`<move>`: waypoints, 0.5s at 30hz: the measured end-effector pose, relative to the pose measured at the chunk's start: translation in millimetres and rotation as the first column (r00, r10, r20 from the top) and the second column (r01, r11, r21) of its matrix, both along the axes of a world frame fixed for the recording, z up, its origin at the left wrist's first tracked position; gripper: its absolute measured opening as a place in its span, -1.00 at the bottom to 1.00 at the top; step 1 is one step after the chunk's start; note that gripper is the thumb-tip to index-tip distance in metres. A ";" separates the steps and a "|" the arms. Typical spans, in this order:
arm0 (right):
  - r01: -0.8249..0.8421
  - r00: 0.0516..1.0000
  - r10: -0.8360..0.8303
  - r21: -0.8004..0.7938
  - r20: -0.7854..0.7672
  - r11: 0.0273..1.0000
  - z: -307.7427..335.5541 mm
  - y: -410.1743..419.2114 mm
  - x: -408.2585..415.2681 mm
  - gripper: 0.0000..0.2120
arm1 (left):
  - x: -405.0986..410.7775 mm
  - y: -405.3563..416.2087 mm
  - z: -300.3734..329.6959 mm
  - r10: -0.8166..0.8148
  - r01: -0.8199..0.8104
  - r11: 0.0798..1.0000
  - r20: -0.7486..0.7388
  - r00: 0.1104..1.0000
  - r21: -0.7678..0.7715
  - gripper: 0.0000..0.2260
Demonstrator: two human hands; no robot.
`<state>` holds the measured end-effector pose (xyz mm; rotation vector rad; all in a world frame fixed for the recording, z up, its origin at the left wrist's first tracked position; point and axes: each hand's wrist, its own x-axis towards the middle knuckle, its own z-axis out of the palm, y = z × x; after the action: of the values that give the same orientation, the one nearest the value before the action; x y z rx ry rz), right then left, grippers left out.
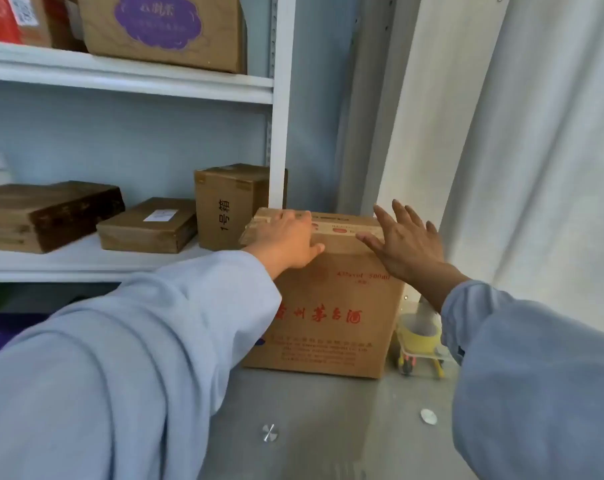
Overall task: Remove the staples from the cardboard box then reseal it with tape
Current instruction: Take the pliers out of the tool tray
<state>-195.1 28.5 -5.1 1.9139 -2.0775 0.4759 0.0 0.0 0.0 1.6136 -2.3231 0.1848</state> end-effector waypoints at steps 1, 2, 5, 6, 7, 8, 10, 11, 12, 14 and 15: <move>0.010 1.000 -0.010 0.024 -0.009 1.000 -1.7 0.8 -0.8 -0.33 | -1.6 0.9 -0.9 0.000 -0.002 0.999 0.028 1.000 0.039 -0.37; 0.016 1.000 -0.016 0.041 -0.018 0.999 -3.4 -0.1 -1.3 -0.32 | -3.1 0.5 -3.1 -0.006 0.004 0.998 0.034 0.999 0.058 -0.39; 0.035 0.999 -0.036 0.078 0.010 0.996 -11.2 -1.9 -7.4 -0.31 | -8.9 -2.9 -10.6 -0.031 0.030 0.996 0.014 0.999 0.081 -0.43; 0.036 0.999 -0.038 0.081 0.017 0.996 -13.2 -1.8 -7.0 -0.30 | -9.6 -4.0 -14.1 -0.036 0.034 0.996 0.023 0.999 0.083 -0.43; 0.036 0.999 -0.038 0.084 0.026 0.996 -13.5 -2.0 -7.0 -0.29 | -9.2 -6.6 -16.4 -0.033 0.030 0.996 0.032 0.999 0.084 -0.43; 0.034 0.999 -0.037 0.085 0.033 0.996 -12.4 -1.7 -6.2 -0.28 | -7.5 -7.0 -16.9 -0.025 0.020 0.996 0.047 0.999 0.087 -0.42; 0.025 0.997 -0.031 0.093 0.067 0.995 -12.5 -1.6 -5.8 -0.24 | -4.4 -11.0 -19.7 -0.011 0.008 0.994 0.030 0.999 0.108 -0.39; 0.018 0.996 -0.027 0.109 0.082 0.994 -14.5 -1.9 -4.9 -0.22 | -3.2 -12.5 -22.5 -0.005 0.002 0.992 0.030 1.000 0.129 -0.37; 0.011 0.995 -0.024 0.130 0.097 0.991 -18.0 -2.3 -4.6 -0.20 | -3.0 -13.3 -25.4 -0.004 -0.004 0.988 0.047 0.999 0.152 -0.35; 0.007 0.995 -0.026 0.185 0.101 0.983 -25.8 -2.3 -2.1 -0.21 | -2.8 -12.0 -31.1 0.001 -0.020 0.984 0.105 0.994 0.179 -0.34; 0.015 0.996 -0.031 0.196 0.083 0.980 -29.6 -2.5 -0.6 -0.24 | -3.3 -9.6 -32.9 0.002 -0.024 0.984 0.123 0.992 0.178 -0.33</move>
<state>-195.7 26.0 -34.7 2.0060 -2.2745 0.3669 -3.3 -9.6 -32.9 1.7474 -2.4850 0.0816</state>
